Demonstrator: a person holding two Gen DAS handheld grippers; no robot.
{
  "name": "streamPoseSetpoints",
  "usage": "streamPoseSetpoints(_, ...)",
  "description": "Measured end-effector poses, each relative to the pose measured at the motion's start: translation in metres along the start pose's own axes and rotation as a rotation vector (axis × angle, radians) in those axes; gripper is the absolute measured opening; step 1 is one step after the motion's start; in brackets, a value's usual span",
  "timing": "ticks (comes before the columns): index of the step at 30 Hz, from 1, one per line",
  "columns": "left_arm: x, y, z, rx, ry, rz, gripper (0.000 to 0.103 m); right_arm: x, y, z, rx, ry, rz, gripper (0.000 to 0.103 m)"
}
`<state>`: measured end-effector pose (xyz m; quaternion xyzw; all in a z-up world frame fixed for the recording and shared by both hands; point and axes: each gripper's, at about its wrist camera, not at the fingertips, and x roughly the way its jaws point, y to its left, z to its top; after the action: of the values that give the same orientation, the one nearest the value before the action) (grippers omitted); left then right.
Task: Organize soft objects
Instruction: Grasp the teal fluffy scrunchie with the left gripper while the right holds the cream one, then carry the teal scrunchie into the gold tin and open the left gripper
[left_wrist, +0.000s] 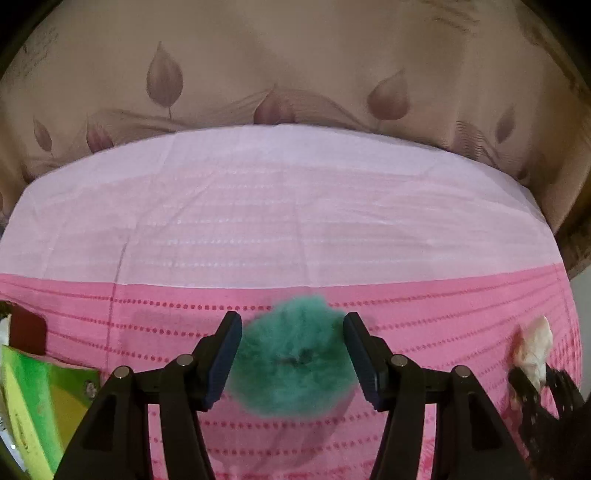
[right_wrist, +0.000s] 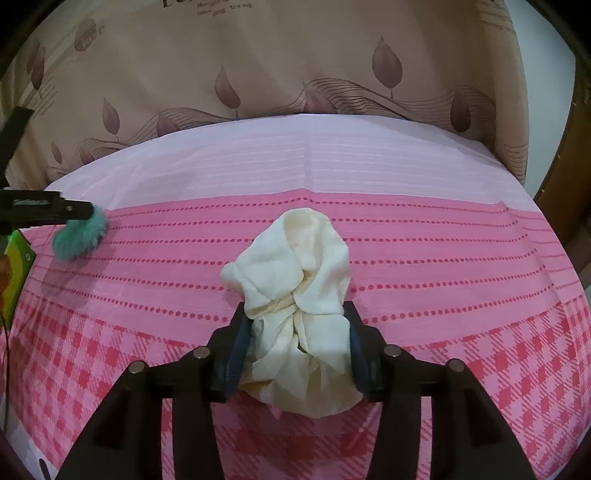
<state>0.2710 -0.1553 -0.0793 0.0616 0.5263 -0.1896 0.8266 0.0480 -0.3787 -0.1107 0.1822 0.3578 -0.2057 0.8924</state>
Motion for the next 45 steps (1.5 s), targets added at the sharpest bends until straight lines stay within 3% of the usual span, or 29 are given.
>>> streamPoseSetpoints(5,0.010,0.011,-0.008,-0.056,0.010,-0.051,0.063,0.000,0.001,0.000,-0.004,0.001,0.001,0.049)
streamPoseSetpoints(11,0.008,0.008,-0.022,-0.058,0.009,-0.088,0.062,0.001,0.002,0.000,-0.006,0.001,0.001,0.049)
streamPoseSetpoints(16,-0.005,-0.003,-0.039,-0.020,0.009,-0.112,0.025,0.001,0.001,0.000,-0.006,0.001,0.001,0.049)
streamPoseSetpoints(19,-0.012,-0.006,-0.046,-0.014,0.014,-0.116,0.020,0.001,0.001,0.000,-0.005,0.000,0.002,0.049)
streamPoseSetpoints(28,-0.038,0.000,-0.063,-0.046,0.005,-0.140,0.017,0.001,0.001,-0.001,-0.007,0.000,0.000,0.049)
streamPoseSetpoints(37,-0.081,-0.003,-0.081,-0.011,-0.024,-0.117,0.017,0.002,0.002,-0.002,-0.008,0.000,-0.001,0.049)
streamPoseSetpoints(45,-0.131,0.018,-0.091,-0.034,-0.082,-0.092,0.017,0.002,0.002,-0.002,-0.008,0.000,-0.001,0.049)
